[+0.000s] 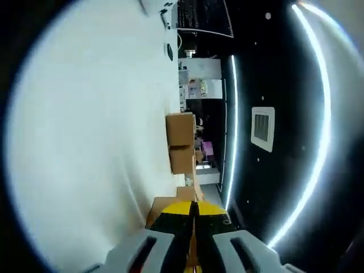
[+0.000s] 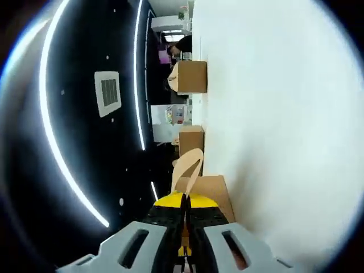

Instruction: Pick up one paper box from the group, open the paper box, and remove the item inside

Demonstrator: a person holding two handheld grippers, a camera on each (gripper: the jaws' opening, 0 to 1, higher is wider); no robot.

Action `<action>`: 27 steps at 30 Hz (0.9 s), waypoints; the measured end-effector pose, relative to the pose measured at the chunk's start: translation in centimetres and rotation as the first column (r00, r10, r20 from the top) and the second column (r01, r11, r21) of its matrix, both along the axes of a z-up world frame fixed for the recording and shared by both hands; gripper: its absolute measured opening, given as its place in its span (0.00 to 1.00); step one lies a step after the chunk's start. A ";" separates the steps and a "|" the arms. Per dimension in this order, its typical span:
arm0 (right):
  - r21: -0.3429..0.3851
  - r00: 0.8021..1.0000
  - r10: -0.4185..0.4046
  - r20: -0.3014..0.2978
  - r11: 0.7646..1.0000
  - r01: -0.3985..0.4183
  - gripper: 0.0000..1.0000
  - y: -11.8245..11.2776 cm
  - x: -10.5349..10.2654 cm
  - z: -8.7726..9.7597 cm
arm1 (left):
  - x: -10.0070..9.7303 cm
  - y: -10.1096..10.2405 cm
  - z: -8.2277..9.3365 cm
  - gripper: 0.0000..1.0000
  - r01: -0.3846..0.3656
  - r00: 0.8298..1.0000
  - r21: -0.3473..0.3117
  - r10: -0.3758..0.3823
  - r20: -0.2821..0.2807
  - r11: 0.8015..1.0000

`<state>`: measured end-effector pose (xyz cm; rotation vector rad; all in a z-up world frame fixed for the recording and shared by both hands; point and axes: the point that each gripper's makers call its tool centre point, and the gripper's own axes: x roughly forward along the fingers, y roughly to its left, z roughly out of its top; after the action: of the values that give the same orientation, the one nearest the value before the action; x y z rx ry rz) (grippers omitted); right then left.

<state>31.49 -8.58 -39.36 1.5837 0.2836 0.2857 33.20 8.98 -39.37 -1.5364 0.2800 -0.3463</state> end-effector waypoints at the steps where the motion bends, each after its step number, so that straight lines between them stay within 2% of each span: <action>1: 0.022 1.000 0.000 -0.005 1.000 0.000 0.03 0.0 0.0 0.0 | 0.0 -0.1 -0.1 0.04 0.002 1.000 -0.043 -0.003 -0.017 0.999; 3: 0.051 1.000 -0.005 -0.009 0.999 0.005 0.03 -0.1 0.0 -0.3 | -0.1 -0.2 -0.2 0.04 0.003 1.000 -0.064 -0.004 -0.019 0.998; 4: 0.105 1.000 -0.008 -0.017 0.994 0.010 0.03 -0.1 0.1 -0.2 | -0.1 -0.3 -0.2 0.04 0.003 1.000 -0.085 -0.005 -0.022 0.996; 6: 0.159 0.999 -0.004 -0.042 0.987 0.011 0.03 0.0 0.1 -0.6 | -0.4 -0.6 0.0 0.04 0.003 0.999 -0.154 -0.008 -0.035 0.988; 8: 0.170 0.999 -0.006 -0.041 0.985 0.013 0.03 0.1 0.0 -0.7 | -0.5 -0.9 -0.1 0.04 0.006 0.998 -0.200 -0.017 -0.055 0.980; 10: 0.177 0.999 -0.005 -0.044 0.984 0.012 0.03 0.0 0.0 -0.8 | -0.6 -1.0 -0.3 0.04 0.009 0.998 -0.215 -0.023 -0.061 0.977; 13: 0.162 0.999 -0.014 -0.031 0.987 0.018 0.03 -0.3 -0.1 -0.2 | -0.8 -1.0 0.2 0.04 0.008 0.999 -0.198 -0.017 -0.046 0.980; 16: 0.116 1.000 -0.027 -0.004 0.993 0.027 0.03 -1.0 -0.1 0.3 | -0.9 -0.7 1.4 0.04 0.001 1.000 -0.123 0.000 0.008 0.992; 18: 0.030 0.999 -0.034 0.014 0.999 0.033 0.04 -1.3 0.0 0.5 | -1.0 -0.8 2.1 0.04 0.005 0.999 -0.072 -0.002 0.032 0.997; 20: -0.106 0.998 -0.035 0.055 0.994 0.040 0.06 -1.4 -0.2 0.9 | -1.0 -0.7 3.1 0.04 -0.007 0.998 -0.003 0.008 0.068 1.000; 23: -0.236 0.992 -0.036 0.122 0.970 0.064 0.30 -1.8 -0.4 2.1 | -1.0 -0.6 3.7 0.04 -0.012 0.996 0.108 0.002 0.093 0.994; 24: -0.268 0.988 -0.036 0.148 0.961 0.075 0.37 -2.0 -0.5 2.4 | -0.9 -0.5 3.8 0.04 -0.018 0.995 0.121 0.006 0.097 0.993; 25: -0.340 0.983 -0.023 0.181 0.937 0.085 0.37 -2.3 -0.7 2.8 | -0.9 -0.4 3.8 0.04 -0.021 0.995 0.162 0.004 0.101 0.987; 27: -0.521 0.967 -0.002 0.256 0.842 0.140 0.36 -3.7 -1.2 3.5 | -0.8 -0.3 3.8 0.04 -0.021 0.995 0.189 0.003 0.098 0.982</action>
<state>30.33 -12.24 -35.84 0.9848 0.0945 0.3096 32.45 8.73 -35.61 -1.3284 0.2209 -0.3731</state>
